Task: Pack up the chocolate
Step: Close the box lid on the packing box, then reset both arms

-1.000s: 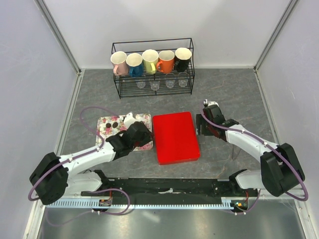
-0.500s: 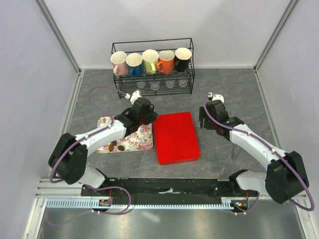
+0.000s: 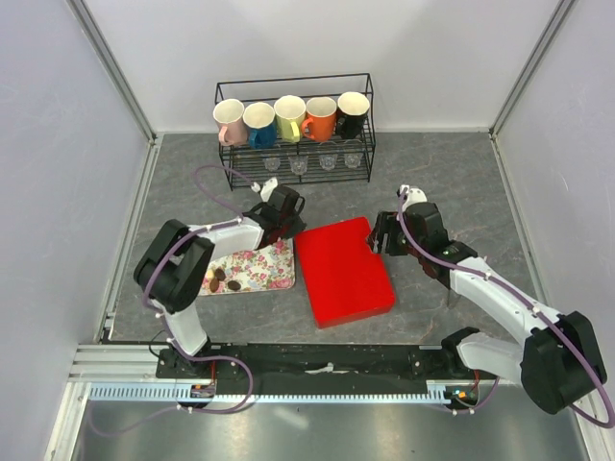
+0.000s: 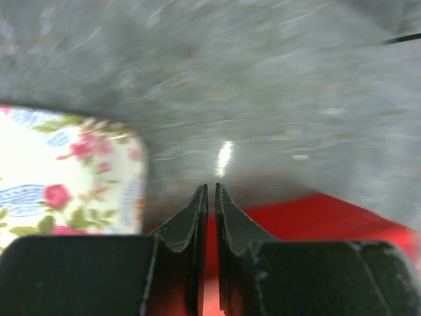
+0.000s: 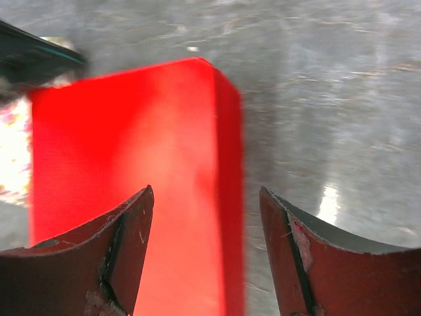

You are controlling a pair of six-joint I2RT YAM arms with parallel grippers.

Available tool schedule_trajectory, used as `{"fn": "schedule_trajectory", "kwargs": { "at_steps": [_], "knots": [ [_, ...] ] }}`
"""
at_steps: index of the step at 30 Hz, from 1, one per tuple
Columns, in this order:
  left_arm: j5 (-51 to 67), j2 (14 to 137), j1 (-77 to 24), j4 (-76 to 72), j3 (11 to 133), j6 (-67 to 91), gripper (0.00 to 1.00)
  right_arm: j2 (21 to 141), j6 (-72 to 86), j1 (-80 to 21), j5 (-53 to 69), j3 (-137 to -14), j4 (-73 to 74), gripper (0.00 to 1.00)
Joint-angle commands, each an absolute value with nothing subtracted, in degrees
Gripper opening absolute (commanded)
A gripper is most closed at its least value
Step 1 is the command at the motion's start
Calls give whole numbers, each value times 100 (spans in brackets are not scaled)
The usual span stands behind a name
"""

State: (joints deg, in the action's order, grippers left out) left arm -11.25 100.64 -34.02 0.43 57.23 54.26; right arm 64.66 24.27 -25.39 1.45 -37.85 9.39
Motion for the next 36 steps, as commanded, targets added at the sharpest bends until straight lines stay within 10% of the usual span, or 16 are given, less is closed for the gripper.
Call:
{"fn": "schedule_trajectory", "kwargs": {
  "at_steps": [1,10,23,36],
  "knots": [
    [-800,10432,-3445,299,5529,5414,14,6539,2672,-2558,870,-3753,255,73],
    [-993,9818,-3445,246,5440,5301,15,6574,2628,-2558,976,-4095,246,70],
    [-1046,8210,-3577,606,5740,4720,20,7699,2470,-2558,932,-4720,-52,24],
    [-668,8955,-4148,352,4992,5106,19,8859,2724,-2558,607,-4369,-141,10]
  ]
}}
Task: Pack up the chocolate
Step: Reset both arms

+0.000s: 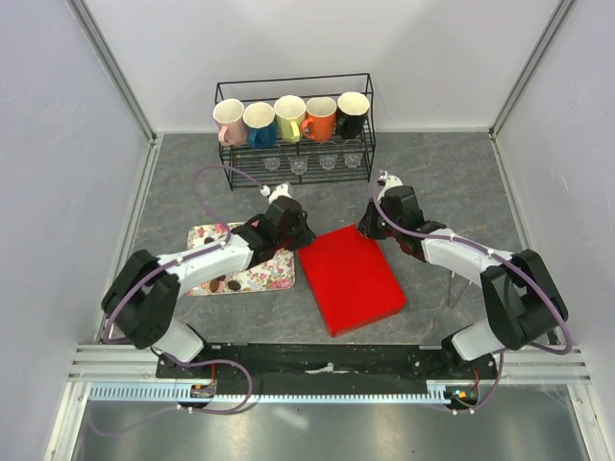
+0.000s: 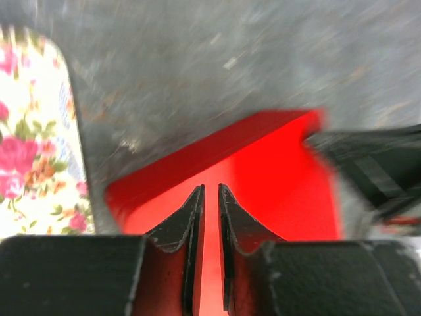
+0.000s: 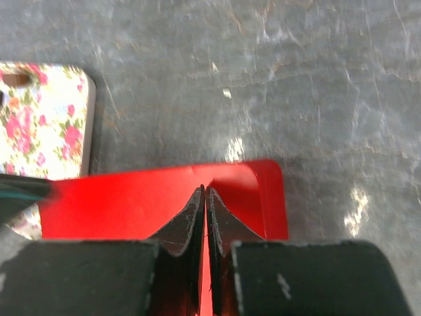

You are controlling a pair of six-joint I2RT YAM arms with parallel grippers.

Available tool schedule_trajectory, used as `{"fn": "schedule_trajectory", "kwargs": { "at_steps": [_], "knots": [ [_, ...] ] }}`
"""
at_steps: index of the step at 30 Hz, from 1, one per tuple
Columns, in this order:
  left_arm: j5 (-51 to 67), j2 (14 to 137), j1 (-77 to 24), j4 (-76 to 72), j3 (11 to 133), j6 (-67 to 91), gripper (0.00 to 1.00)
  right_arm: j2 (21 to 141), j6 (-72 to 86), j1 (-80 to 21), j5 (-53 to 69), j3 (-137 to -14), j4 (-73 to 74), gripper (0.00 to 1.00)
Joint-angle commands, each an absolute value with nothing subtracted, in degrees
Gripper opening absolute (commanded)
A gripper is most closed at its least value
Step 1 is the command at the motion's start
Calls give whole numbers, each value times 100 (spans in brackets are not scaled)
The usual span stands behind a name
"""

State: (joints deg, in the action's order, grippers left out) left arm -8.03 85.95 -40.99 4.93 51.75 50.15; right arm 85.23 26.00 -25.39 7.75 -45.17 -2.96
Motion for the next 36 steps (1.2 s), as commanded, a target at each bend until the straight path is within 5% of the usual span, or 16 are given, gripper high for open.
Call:
{"fn": "schedule_trajectory", "kwargs": {
  "at_steps": [1,12,26,33,36],
  "knots": [
    [-668,9026,-4166,325,4957,5141,19,8885,2768,-2558,598,-4307,-132,9],
    [-817,9203,-4166,298,4869,5221,19,8658,2742,-2549,571,-4332,-26,10],
    [-2627,6280,-4157,1766,5520,4246,36,5653,2408,-2435,-1089,-5256,1818,60],
    [-3173,4258,-4157,2565,5379,3666,61,4317,2189,-2435,-2414,-5589,2758,93],
    [-3243,3458,-4157,2891,5396,3393,75,3824,2066,-2443,-2776,-5713,2979,98]
  ]
}}
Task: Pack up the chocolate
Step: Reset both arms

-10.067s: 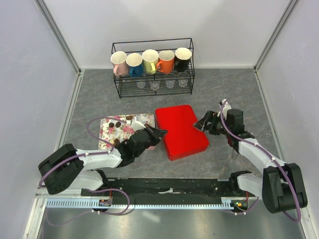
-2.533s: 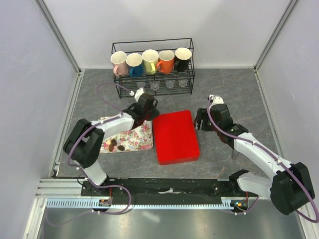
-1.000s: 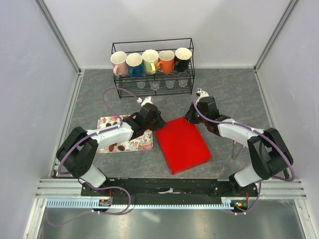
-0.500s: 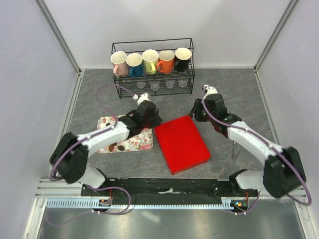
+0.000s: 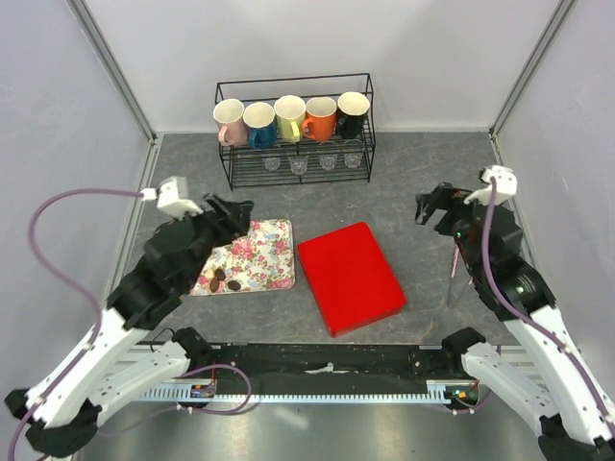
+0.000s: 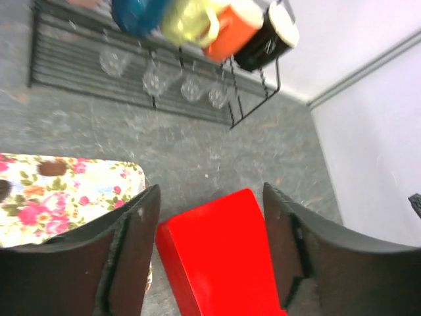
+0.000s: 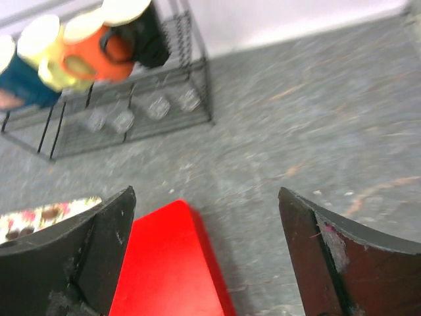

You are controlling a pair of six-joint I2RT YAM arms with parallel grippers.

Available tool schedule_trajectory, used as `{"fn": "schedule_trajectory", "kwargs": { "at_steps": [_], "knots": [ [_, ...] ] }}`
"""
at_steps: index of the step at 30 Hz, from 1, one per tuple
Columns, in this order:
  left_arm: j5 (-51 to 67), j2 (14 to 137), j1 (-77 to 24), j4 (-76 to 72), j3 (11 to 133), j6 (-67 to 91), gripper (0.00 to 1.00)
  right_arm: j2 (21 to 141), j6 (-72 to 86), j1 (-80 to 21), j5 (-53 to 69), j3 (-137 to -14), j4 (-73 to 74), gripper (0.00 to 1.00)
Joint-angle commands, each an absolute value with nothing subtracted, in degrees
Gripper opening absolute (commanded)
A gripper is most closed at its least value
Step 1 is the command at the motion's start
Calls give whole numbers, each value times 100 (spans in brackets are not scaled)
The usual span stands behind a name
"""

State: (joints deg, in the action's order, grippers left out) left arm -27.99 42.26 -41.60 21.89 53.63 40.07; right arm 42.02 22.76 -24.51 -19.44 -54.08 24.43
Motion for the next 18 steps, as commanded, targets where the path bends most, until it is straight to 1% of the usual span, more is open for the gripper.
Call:
{"fn": "schedule_trajectory", "kwargs": {
  "at_steps": [1,3,4,7,18],
  "knots": [
    [-3261,3271,-4157,2961,5405,3253,81,3588,2022,-2443,-3012,-5730,3014,98],
    [-3313,2746,-4157,3111,5388,3112,88,3245,1925,-2443,-3251,-5748,3102,98],
    [-3348,2586,-4157,3155,5362,2963,94,3139,1899,-2435,-3443,-5757,3120,98],
    [-3515,1963,-4157,3225,5221,2656,99,2734,1767,-2443,-3725,-5687,3146,98],
    [-4016,168,-4157,3234,4641,2250,100,1891,1521,-2443,-4043,-5353,3041,98]
  ]
}}
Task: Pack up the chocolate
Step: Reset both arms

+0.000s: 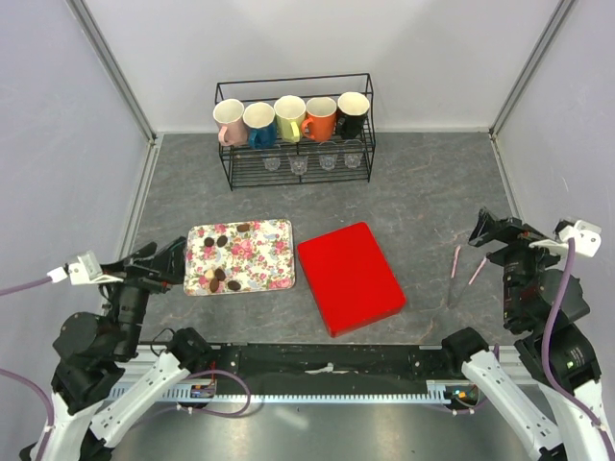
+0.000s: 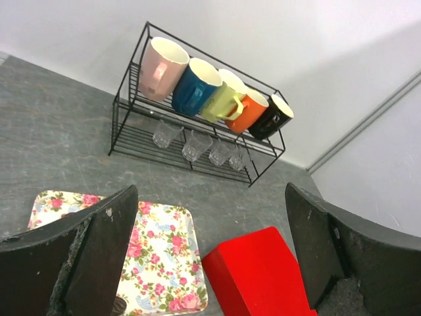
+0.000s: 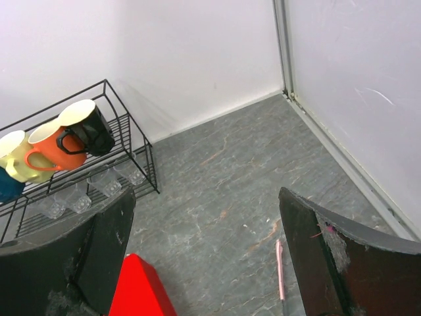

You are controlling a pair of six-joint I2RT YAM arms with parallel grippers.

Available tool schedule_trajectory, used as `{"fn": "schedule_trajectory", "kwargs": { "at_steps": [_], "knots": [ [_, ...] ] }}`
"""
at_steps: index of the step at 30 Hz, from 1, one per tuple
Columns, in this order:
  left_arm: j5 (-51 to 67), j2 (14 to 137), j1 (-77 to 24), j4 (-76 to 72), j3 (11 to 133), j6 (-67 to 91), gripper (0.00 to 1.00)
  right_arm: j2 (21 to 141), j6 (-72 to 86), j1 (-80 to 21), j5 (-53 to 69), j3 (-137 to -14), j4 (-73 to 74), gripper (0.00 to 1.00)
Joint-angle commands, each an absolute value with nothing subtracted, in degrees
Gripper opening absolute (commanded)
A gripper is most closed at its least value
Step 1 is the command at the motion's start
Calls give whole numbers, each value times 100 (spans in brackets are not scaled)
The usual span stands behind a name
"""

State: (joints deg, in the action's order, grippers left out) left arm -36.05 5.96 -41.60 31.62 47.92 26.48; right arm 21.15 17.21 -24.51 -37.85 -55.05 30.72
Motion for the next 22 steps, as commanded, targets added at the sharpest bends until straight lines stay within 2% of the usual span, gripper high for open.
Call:
{"fn": "schedule_trajectory", "kwargs": {
  "at_steps": [1,6,22],
  "knots": [
    [-4017,63,-4157,3243,4623,2241,100,1846,1494,-2443,-4060,-5326,3041,98],
    [-4244,-395,-4157,3462,4684,2250,100,1538,1433,-2443,-4218,-5159,2927,98],
    [-4509,-404,-4157,3691,4834,2338,100,1406,1362,-2443,-4307,-5133,2804,98]
  ]
}}
